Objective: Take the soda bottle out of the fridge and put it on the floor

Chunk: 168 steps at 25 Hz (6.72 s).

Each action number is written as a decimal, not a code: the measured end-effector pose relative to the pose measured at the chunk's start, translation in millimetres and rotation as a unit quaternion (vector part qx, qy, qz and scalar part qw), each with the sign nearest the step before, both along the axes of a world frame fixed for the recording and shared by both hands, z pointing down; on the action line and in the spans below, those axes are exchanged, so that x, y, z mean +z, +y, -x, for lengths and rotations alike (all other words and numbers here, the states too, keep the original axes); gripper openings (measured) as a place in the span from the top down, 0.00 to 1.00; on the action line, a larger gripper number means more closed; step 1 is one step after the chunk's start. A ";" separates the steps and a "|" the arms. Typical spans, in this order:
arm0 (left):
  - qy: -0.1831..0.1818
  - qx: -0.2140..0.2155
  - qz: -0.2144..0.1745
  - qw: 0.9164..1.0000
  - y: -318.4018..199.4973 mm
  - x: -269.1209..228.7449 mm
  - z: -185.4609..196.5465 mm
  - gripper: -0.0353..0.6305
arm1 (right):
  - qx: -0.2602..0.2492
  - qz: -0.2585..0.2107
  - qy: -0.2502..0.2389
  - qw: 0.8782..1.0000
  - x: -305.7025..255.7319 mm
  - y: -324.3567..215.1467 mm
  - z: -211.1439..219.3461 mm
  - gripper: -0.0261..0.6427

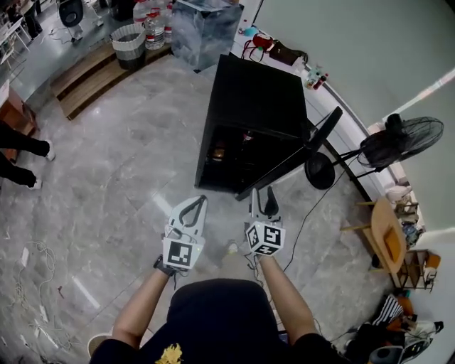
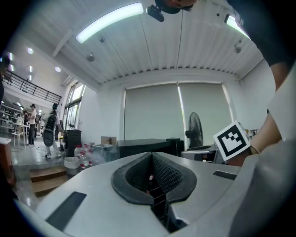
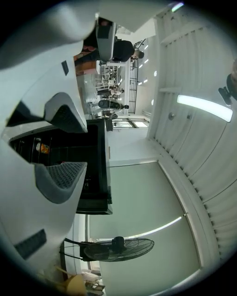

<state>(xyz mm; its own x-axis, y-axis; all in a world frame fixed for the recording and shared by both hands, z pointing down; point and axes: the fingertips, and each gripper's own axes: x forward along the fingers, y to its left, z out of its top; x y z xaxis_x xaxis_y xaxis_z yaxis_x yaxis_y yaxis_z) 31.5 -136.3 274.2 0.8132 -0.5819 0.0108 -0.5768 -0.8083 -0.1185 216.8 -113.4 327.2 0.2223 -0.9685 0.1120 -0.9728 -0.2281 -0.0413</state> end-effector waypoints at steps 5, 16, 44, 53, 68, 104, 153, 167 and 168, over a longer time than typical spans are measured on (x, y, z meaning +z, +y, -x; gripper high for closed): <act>-0.017 -0.003 0.004 1.000 -28.0 34.4 -20.3 0.92 | 0.024 -0.016 -0.002 1.000 31.4 -67.7 -43.8 0.67; -0.038 -0.026 0.038 0.998 -48.3 89.9 -56.3 0.92 | 0.055 0.058 0.028 0.996 146.4 -183.1 -132.3 0.65; -0.039 -0.162 0.056 0.984 -49.2 144.6 -74.3 0.92 | -0.049 0.137 0.077 0.986 212.8 -328.2 -175.9 0.76; -0.048 -0.157 0.062 0.985 -25.3 147.7 -54.6 0.92 | -0.109 0.145 0.120 0.976 204.0 -288.9 -135.4 0.77; -0.056 -0.140 0.055 0.987 5.7 157.1 13.5 0.92 | -0.277 0.131 0.127 0.944 157.9 -153.4 14.6 0.77; -0.088 -0.194 0.130 0.968 34.0 377.3 122.1 0.92 | -0.495 0.452 0.230 0.706 506.3 -9.4 178.7 0.77; -0.067 -0.153 0.150 0.974 -88.4 702.3 72.6 0.92 | -0.164 0.573 -0.014 0.803 920.5 -84.7 32.1 0.77; -0.069 -0.153 0.169 0.971 -73.0 680.0 71.1 0.92 | -0.154 0.560 -0.016 0.814 902.1 -77.7 40.6 0.77; -0.067 -0.154 0.171 0.971 -72.2 675.8 71.0 0.92 | -0.150 0.557 -0.023 0.816 896.7 -78.7 40.6 0.77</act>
<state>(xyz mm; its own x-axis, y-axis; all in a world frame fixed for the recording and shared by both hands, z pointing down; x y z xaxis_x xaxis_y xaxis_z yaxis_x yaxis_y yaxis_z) -39.5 -208.5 950.0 0.5784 -0.7417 0.3396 -0.7958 -0.6045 0.0354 176.2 -192.1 1223.8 -0.0367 -0.2694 0.9623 -0.9950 0.0995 -0.0100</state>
